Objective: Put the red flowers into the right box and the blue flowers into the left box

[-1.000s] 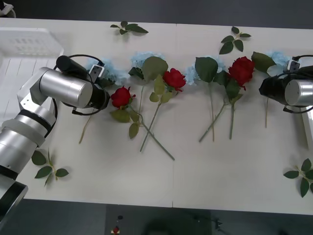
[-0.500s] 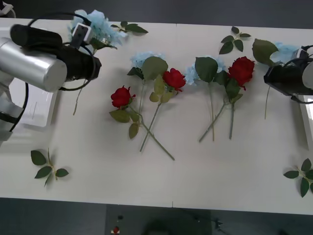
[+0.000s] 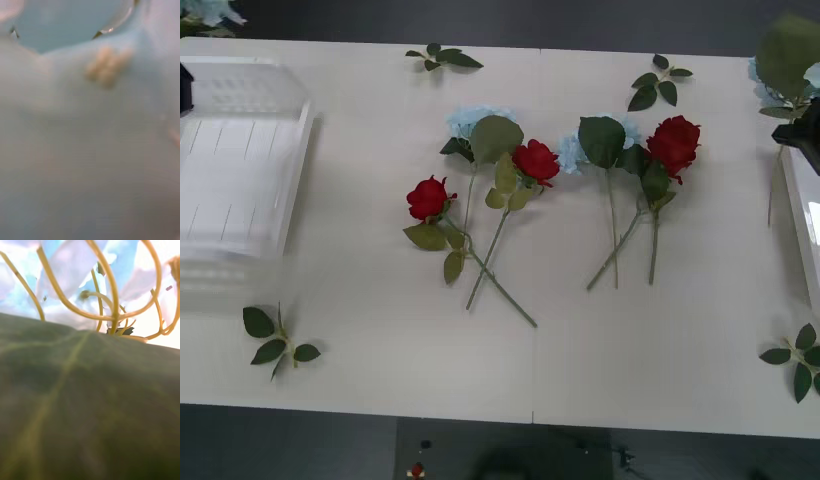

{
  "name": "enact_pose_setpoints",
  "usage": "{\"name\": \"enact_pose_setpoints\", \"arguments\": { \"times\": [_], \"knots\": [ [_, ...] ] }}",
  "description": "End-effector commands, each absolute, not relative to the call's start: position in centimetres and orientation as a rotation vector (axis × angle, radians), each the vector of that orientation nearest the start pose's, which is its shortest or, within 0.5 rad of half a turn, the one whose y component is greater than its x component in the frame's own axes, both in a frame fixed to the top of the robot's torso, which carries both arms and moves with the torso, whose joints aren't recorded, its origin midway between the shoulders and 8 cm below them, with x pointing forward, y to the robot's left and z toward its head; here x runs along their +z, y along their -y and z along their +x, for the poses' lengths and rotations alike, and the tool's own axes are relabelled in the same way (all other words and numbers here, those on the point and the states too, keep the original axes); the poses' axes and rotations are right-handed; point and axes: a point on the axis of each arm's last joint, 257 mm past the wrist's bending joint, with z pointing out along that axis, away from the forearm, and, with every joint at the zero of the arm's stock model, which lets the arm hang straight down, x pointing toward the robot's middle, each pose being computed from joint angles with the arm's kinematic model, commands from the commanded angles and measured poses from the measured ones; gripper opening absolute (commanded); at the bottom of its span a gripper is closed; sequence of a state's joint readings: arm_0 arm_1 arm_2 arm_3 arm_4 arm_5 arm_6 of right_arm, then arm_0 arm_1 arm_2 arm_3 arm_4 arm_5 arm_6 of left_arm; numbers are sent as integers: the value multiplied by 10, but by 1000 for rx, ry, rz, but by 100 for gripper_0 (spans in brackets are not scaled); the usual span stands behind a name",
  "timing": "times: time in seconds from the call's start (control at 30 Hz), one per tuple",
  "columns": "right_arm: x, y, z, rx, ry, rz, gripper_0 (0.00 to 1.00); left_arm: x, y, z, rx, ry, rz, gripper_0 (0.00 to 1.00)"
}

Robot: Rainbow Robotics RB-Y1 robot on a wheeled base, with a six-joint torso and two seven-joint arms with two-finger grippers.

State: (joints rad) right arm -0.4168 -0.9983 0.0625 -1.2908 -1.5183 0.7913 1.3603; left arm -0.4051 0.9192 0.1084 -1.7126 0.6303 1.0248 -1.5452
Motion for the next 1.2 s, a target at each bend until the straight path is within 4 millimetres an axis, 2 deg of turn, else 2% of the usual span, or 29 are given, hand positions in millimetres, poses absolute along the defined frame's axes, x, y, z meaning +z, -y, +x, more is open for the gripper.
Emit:
{"name": "enact_pose_setpoints", "arguments": {
  "times": [0.03,0.07,0.13,0.2,0.23,0.27,0.3,0.33,0.4,0.53,0.63,0.7,0.73,0.83,0.87,0.93,0.97,1.03,1.1,1.2],
  "knots": [
    [-99,393,555,670,-2042,251,0,-36,-502,553,322,-2024,80,0],
    [-89,385,544,667,-2017,181,0,-36,-521,545,333,-2031,59,0],
    [-76,377,529,650,-1986,91,0,-38,-542,538,345,-2041,46,0],
    [-60,364,510,645,-1945,-6,0,-46,-556,534,368,-2063,57,4],
    [-53,356,500,646,-1924,-58,0,-50,-560,533,374,-2074,60,9],
    [-50,352,494,645,-1916,-85,0,-52,-562,533,375,-2079,61,18],
    [-44,343,483,650,-1893,-135,0,-55,-561,533,370,-2084,63,43],
    [-41,335,473,644,-1877,-190,0,-58,-557,534,366,-2089,72,60],
    [-36,326,461,618,-1844,-273,0,-61,-552,537,357,-2088,85,77],
    [-29,302,440,606,-1774,-435,0,-62,-530,543,322,-2078,132,88],
    [-27,277,422,673,-1730,-553,0,-70,-492,547,237,-2084,227,92],
    [-24,259,409,717,-1689,-642,0,-78,-449,547,168,-2076,382,92],
    [-22,255,406,723,-1678,-664,0,-80,-435,547,142,-2071,421,92],
    [-16,227,391,790,-1614,-788,0,-89,-358,536,-51,-2039,586,92],
    [-15,223,389,802,-1608,-801,0,-89,-346,535,-76,-2031,605,92],
    [-12,205,382,863,-1582,-847,0,-99,-300,527,-202,-2021,663,92],
    [-12,201,381,883,-1578,-852,0,-103,-291,524,-236,-2021,669,92],
    [-11,184,379,951,-1561,-859,0,-116,-258,516,-343,-2010,720,92],
    [-9,174,381,994,-1549,-859,0,-124,-238,511,-403,-1979,773,92],
    [-7,158,388,1032,-1532,-869,0,-137,-208,500,-521,-1906,870,100]
  ]
}}
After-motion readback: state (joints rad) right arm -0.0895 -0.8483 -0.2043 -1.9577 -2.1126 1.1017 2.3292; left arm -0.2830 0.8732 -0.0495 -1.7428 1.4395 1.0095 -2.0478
